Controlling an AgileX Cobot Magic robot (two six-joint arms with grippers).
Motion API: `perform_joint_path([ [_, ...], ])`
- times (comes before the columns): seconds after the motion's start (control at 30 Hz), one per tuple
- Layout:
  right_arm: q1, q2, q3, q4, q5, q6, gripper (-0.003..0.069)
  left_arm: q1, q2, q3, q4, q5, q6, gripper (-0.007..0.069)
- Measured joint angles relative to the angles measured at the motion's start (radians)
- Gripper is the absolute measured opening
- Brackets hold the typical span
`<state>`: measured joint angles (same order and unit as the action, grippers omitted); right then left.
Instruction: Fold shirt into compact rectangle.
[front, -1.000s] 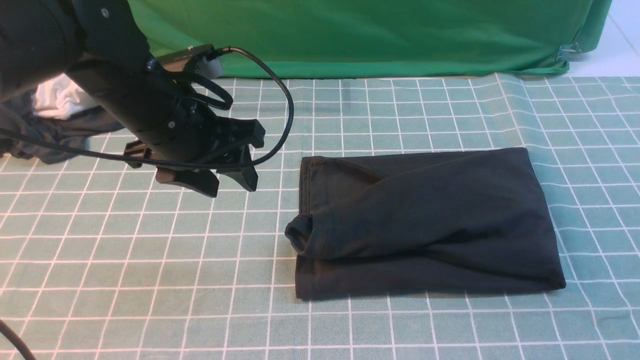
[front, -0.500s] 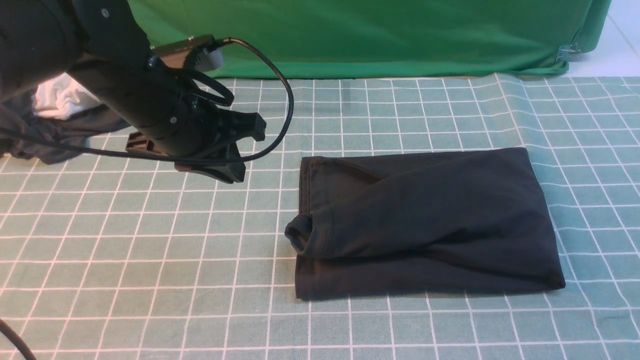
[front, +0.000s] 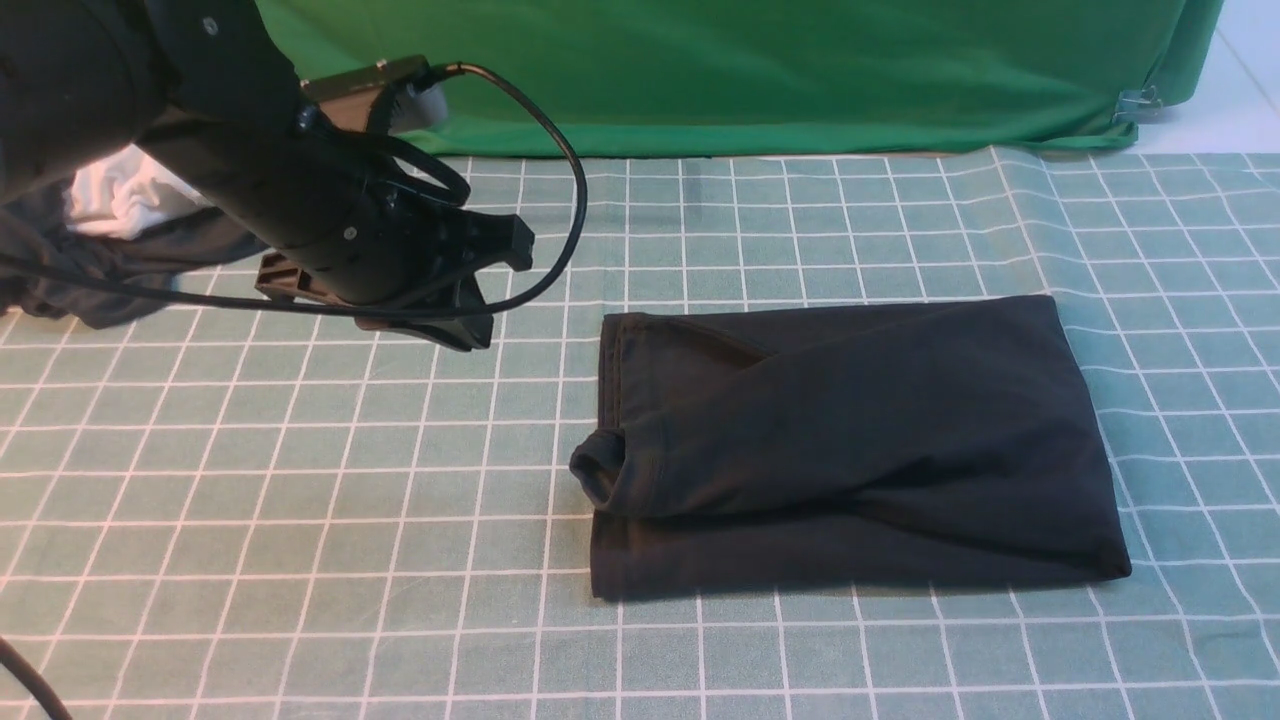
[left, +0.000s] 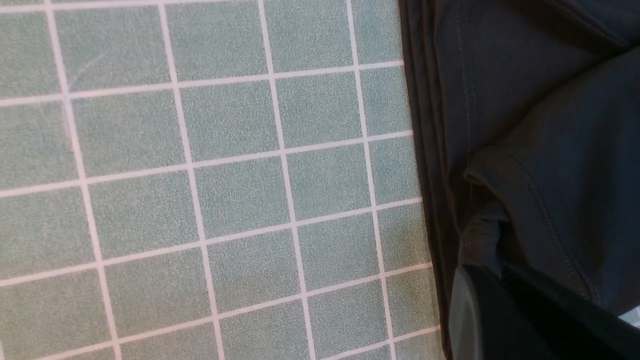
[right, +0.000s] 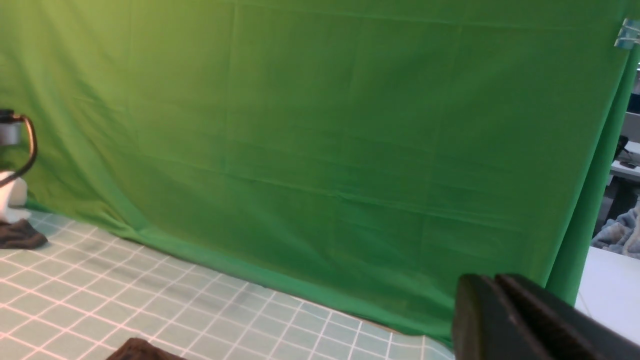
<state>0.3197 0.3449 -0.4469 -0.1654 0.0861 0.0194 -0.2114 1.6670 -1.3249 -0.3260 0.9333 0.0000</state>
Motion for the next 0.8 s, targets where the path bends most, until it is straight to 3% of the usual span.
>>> perform_joint_path([
  [0.53, 0.000, -0.002, 0.011, 0.000, 0.031, 0.001, 0.0067, 0.000, 0.000, 0.000, 0.011, 0.001, 0.010, 0.0016],
  [0.8, -0.026, -0.107, 0.208, 0.000, 0.046, 0.002, 0.0078, 0.000, 0.000, 0.000, 0.029, -0.020, 0.010, 0.0016],
])
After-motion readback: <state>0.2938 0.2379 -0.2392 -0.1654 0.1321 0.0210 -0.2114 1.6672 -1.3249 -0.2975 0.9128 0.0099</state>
